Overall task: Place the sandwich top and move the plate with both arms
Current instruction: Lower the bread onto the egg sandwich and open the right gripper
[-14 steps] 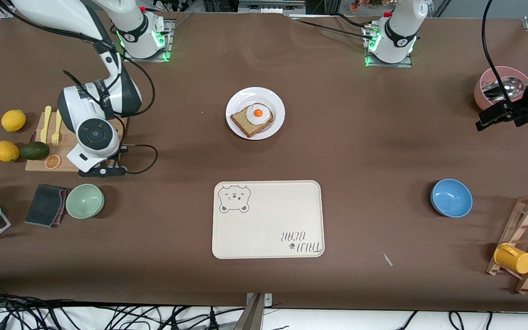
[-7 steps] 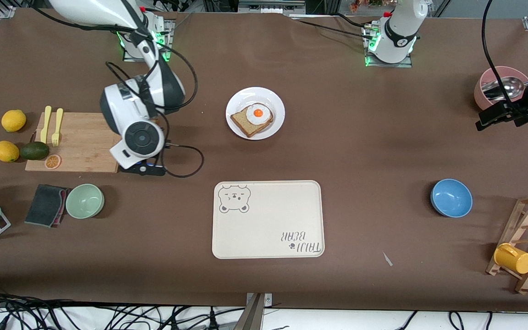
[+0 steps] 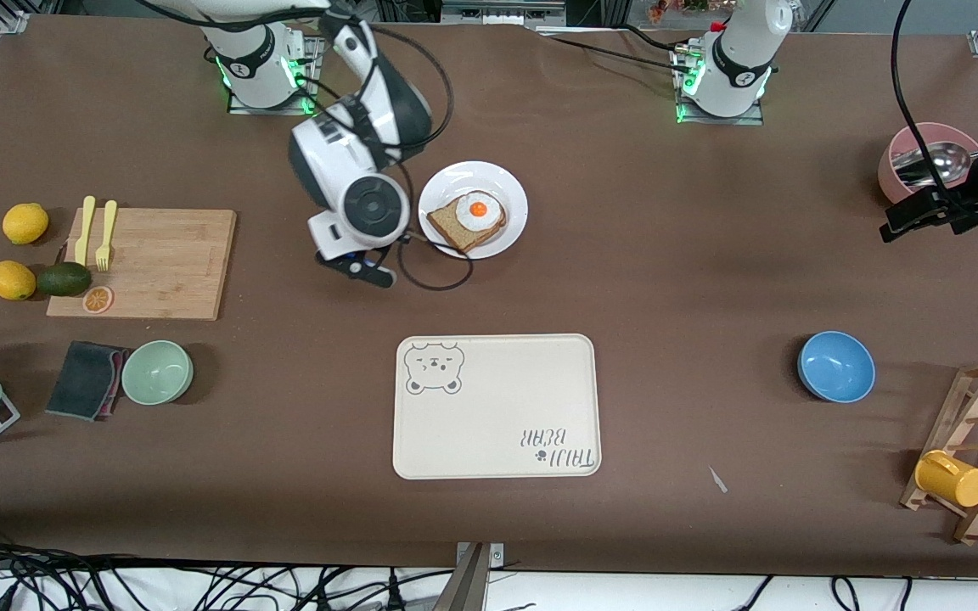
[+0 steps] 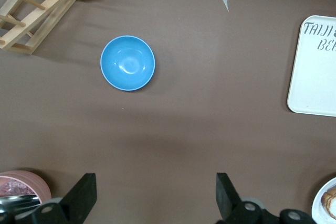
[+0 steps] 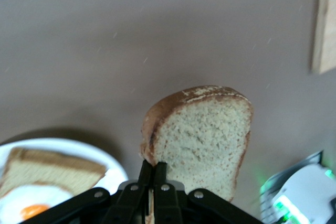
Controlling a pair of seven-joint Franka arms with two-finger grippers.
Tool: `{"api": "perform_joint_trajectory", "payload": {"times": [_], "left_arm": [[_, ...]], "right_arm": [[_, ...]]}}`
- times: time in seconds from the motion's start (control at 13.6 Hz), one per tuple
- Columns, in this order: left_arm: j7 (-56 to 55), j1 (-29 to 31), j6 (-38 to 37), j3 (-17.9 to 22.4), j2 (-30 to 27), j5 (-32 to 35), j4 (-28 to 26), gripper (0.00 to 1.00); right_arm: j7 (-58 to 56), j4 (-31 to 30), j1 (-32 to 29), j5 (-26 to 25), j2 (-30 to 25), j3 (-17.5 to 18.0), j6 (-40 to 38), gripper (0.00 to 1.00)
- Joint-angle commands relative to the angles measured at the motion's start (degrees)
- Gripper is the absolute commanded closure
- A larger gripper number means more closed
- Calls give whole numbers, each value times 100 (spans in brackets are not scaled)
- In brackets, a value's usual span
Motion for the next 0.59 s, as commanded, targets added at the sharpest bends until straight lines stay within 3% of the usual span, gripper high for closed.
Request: {"api": "perform_joint_trajectory", "payload": {"times": [0.0,0.22,0.51], "left_arm": [[-64,-10,-140,27,28,-172,122,0],[-64,-10,-140,27,28,-172,131,0],[-64,-10,-140,18,28,-163,131,0]], "right_arm": [[839,487,481,125,353,-51,-113,100],[1534,979,982,125,810,-51,-78,100],[2089,1016,1325,117,1144,-60,449,100]]}}
